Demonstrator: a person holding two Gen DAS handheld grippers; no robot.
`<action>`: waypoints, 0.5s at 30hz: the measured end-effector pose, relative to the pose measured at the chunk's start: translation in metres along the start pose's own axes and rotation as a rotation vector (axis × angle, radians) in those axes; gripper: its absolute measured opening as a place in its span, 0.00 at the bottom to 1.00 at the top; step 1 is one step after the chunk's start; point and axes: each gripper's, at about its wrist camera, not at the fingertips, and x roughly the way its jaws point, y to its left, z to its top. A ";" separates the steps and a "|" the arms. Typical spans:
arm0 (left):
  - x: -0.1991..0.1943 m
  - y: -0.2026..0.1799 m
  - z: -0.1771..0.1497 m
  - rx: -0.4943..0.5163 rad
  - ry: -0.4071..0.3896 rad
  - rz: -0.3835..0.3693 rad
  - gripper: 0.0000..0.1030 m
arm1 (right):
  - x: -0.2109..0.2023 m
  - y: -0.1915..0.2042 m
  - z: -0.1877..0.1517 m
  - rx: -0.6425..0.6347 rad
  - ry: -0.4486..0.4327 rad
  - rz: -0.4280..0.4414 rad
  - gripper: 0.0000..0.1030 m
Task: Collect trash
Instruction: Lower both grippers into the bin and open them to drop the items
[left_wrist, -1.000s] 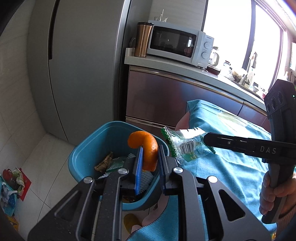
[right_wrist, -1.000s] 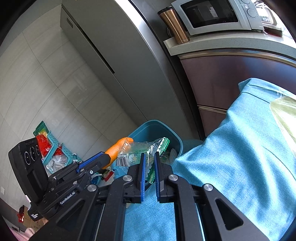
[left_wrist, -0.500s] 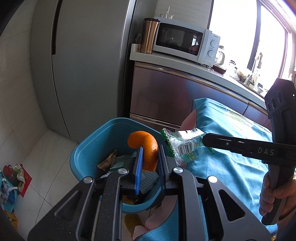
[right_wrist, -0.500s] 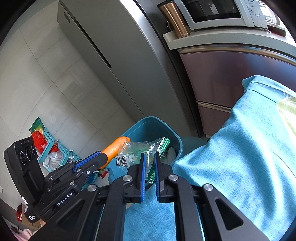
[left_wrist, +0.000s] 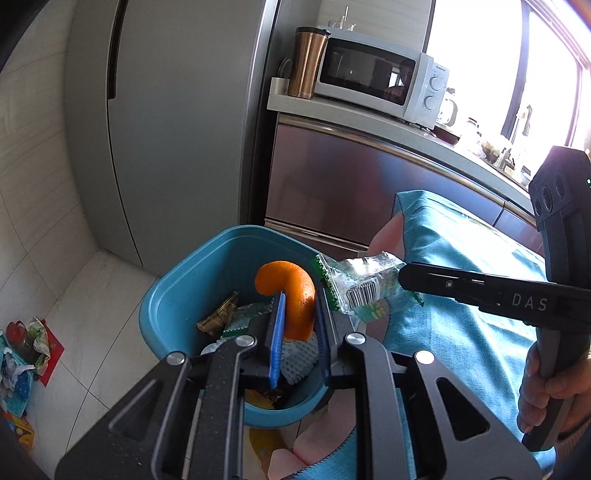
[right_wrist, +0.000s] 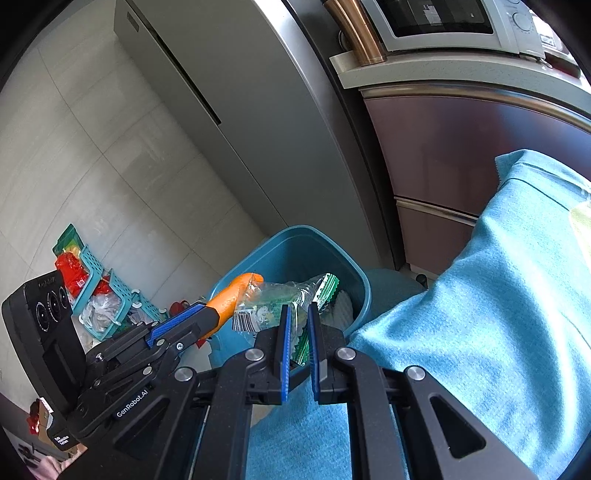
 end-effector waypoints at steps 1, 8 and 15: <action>0.001 0.001 0.000 -0.002 0.002 0.001 0.16 | 0.001 0.000 0.000 -0.001 0.002 -0.002 0.08; 0.007 0.006 -0.002 -0.014 0.014 0.007 0.16 | 0.008 0.005 0.002 -0.017 0.014 -0.011 0.08; 0.017 0.014 -0.004 -0.044 0.040 0.004 0.16 | 0.017 0.010 0.004 -0.033 0.032 -0.021 0.08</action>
